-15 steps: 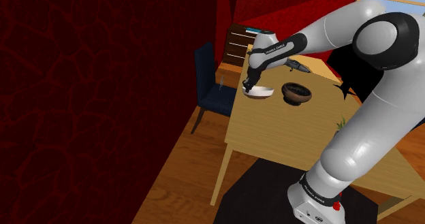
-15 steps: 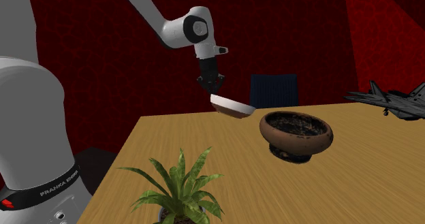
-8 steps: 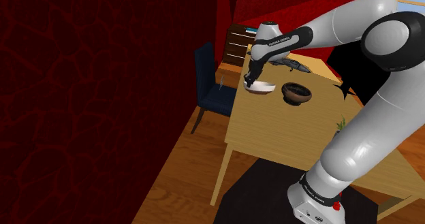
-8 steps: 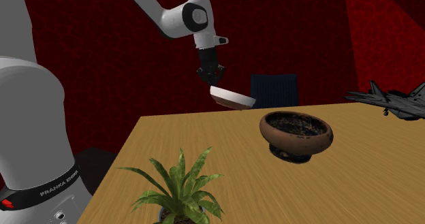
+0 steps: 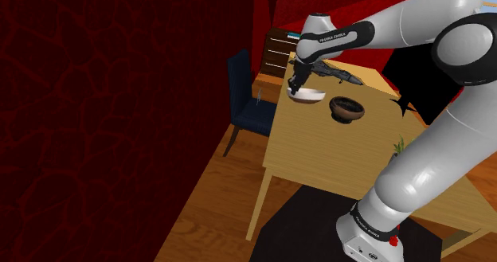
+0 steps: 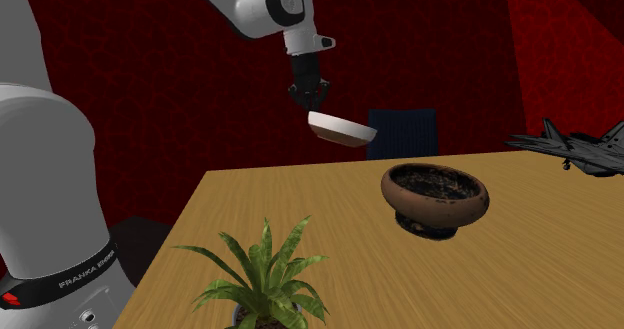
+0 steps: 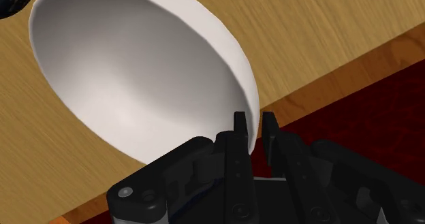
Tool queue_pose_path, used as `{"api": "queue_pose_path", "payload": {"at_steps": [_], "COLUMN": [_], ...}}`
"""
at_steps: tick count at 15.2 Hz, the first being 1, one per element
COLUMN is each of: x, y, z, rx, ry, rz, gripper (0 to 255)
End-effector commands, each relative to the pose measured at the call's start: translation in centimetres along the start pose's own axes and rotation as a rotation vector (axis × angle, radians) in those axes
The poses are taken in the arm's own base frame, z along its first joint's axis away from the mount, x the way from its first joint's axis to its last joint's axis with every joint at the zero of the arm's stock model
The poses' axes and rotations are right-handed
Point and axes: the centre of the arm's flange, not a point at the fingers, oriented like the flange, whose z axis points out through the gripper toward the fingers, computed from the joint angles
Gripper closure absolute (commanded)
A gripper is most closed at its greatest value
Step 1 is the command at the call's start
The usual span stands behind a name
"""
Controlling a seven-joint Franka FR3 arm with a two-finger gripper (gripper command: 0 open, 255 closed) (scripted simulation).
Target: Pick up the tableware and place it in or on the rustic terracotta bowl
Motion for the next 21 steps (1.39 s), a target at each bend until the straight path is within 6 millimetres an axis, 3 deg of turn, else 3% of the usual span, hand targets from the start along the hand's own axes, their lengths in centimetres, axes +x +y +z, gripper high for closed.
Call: {"api": "queue_pose_path", "payload": {"at_steps": [1, 9, 21], "x": [0.1, 0.4, -8.2], "y": [0.2, 0.7, 14.0], "z": [-1.0, -4.9, -5.9], "rx": [0.000, 0.000, 0.000], "ry": [0.000, 0.000, 0.000], "rz": [0.000, 0.000, 0.000], "gripper": [255, 255, 255]}}
